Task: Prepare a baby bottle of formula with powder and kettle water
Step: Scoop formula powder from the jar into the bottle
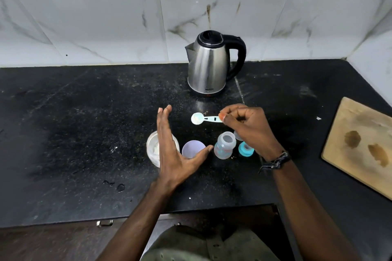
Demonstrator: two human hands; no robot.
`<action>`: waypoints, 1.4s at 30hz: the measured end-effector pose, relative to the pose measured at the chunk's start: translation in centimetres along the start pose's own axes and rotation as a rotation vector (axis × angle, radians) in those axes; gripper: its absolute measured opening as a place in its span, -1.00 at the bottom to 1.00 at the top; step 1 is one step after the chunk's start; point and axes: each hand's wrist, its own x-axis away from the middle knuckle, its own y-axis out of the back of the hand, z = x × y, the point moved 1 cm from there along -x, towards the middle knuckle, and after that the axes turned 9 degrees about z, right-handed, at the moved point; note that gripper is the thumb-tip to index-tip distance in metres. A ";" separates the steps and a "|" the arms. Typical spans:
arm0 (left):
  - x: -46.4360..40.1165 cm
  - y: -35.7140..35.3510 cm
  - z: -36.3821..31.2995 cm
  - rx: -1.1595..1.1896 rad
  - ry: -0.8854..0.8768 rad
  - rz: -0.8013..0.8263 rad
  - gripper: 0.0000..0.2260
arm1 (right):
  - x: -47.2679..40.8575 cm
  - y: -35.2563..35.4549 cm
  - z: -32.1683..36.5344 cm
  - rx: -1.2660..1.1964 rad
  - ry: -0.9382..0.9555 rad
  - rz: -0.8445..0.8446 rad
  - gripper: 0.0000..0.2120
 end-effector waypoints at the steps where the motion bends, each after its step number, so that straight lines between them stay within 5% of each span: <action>1: 0.0 -0.7 -0.3 0.012 0.000 0.018 0.07 | 0.4 0.8 -0.1 -0.006 -0.004 -0.027 -0.81; 20: 1.1 -10.4 2.2 0.063 0.300 0.359 0.08 | 4.0 6.7 -3.6 0.056 -0.109 -0.136 -0.76; 35: 1.0 -10.9 2.1 0.002 0.319 0.297 -0.27 | 3.6 6.3 -3.0 0.274 -0.138 -0.044 -0.82; 42: 0.8 -10.6 1.2 0.014 0.272 0.269 -0.34 | 3.3 4.9 -0.8 0.609 0.016 -0.036 -0.78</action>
